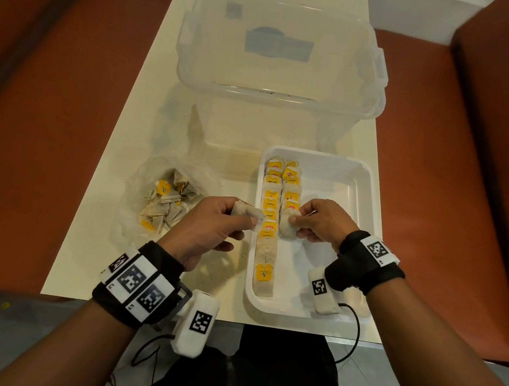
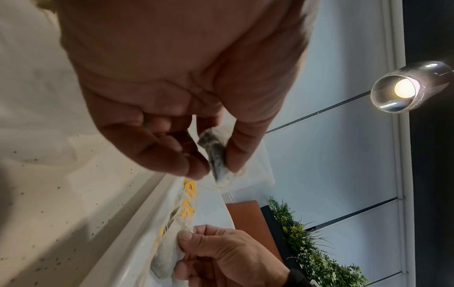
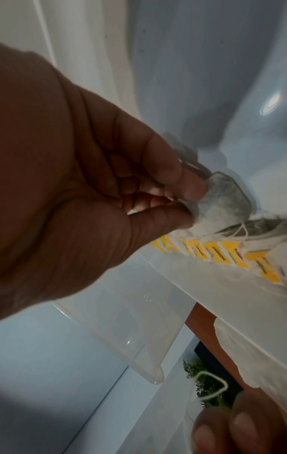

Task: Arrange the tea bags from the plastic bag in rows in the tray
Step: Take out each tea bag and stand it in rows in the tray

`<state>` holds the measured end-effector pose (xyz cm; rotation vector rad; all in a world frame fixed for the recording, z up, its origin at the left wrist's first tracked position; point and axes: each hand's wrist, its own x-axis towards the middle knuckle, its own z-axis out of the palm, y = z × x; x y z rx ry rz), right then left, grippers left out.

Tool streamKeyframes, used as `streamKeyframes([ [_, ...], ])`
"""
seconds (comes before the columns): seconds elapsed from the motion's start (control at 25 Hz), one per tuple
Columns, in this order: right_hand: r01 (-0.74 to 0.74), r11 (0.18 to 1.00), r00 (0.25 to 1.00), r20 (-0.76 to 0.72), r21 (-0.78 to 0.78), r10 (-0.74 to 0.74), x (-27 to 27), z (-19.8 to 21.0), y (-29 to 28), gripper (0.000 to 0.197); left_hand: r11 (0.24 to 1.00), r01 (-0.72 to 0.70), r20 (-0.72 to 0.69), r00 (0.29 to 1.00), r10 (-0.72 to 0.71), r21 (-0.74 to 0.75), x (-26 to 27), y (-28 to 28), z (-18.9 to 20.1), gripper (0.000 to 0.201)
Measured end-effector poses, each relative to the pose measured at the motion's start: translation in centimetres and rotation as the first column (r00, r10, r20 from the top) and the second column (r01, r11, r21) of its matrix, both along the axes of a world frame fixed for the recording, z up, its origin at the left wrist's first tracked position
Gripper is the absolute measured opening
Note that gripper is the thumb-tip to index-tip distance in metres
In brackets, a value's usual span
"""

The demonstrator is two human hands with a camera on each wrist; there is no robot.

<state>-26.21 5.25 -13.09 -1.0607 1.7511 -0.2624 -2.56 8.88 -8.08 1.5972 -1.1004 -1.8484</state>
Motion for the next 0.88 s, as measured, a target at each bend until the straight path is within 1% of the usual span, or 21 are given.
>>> streamKeyframes([
  [0.16,0.013,1.000,1.000,0.006,-0.001,-0.013,0.00,0.26,0.01,0.018,1.000,0.003,0.003,1.000,-0.003,-0.006,-0.03,-0.08,-0.07,0.012],
  [0.52,0.050,0.999,0.999,0.013,0.000,-0.050,-0.14,0.01,-0.19,0.021,1.000,-0.010,-0.017,1.000,0.010,-0.004,0.05,0.00,0.05,0.012],
  [0.76,0.055,0.998,0.998,0.009,0.001,-0.055,-0.24,-0.11,-0.14,0.021,0.999,-0.046,-0.076,0.996,0.047,0.013,0.02,-0.12,-0.02,0.011],
  [0.88,0.049,0.999,0.999,0.008,-0.014,-0.049,-0.23,0.26,0.04,0.015,0.998,-0.068,-0.122,0.990,0.069,0.012,-0.07,-0.13,-0.06,0.010],
])
